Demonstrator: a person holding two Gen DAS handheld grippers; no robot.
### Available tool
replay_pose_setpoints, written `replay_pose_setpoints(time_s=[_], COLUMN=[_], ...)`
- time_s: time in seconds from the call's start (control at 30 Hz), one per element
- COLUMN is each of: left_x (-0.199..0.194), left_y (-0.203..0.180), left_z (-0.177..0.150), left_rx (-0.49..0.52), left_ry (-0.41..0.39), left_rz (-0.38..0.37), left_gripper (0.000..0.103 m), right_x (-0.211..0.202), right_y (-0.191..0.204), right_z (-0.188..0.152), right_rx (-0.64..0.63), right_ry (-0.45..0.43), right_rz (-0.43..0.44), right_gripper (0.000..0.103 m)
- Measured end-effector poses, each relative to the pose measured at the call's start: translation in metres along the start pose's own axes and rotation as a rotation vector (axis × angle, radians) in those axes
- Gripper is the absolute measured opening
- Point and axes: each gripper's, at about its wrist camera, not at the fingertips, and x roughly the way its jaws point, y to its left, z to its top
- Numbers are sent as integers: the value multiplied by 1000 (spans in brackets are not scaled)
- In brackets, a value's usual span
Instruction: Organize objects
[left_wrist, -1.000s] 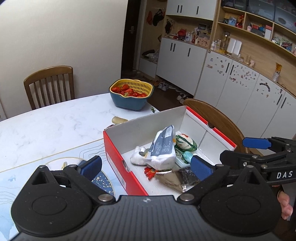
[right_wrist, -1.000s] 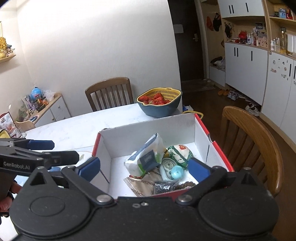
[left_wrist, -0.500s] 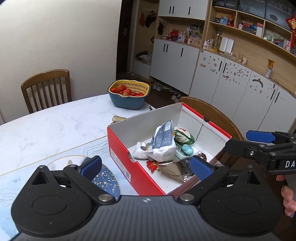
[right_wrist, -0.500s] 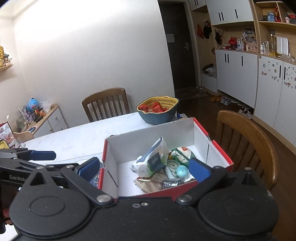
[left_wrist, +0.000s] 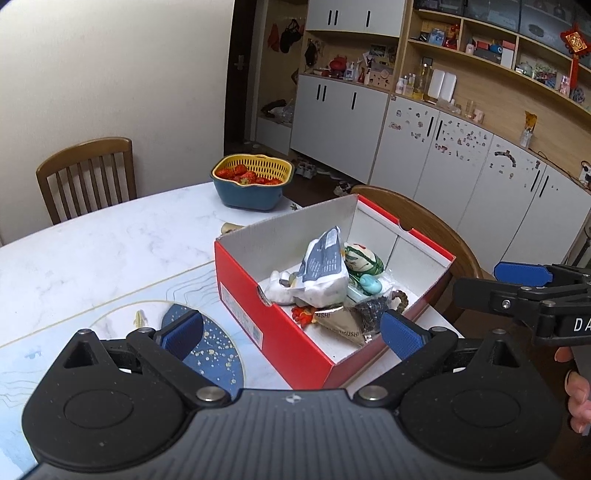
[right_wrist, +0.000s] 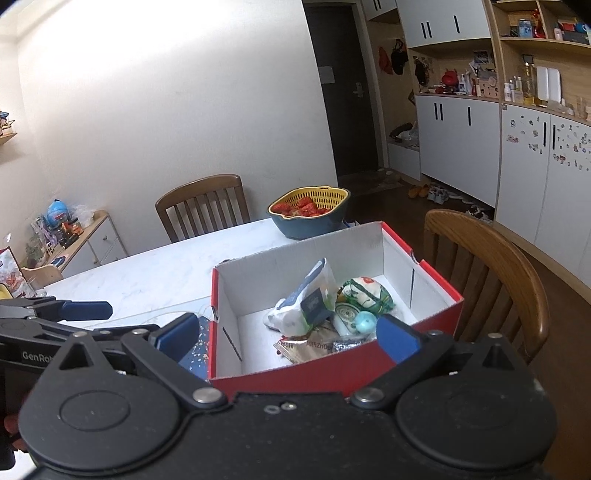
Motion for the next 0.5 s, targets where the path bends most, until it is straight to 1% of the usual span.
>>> replay_pose_setpoints(time_s=[0.27,0.5], left_x=[1,-2], left_y=[4,11], left_z=[-6,-6], left_rx=[3,-2], left_ry=[15,5], left_rz=[-14,-14], left_gripper=[103,103], right_x=[-1,0], right_y=[4,7], right_z=[-6,-7], right_rx=[10,8], right_ry=[13,17], right_rz=[-18,-20], right_gripper=[102,102])
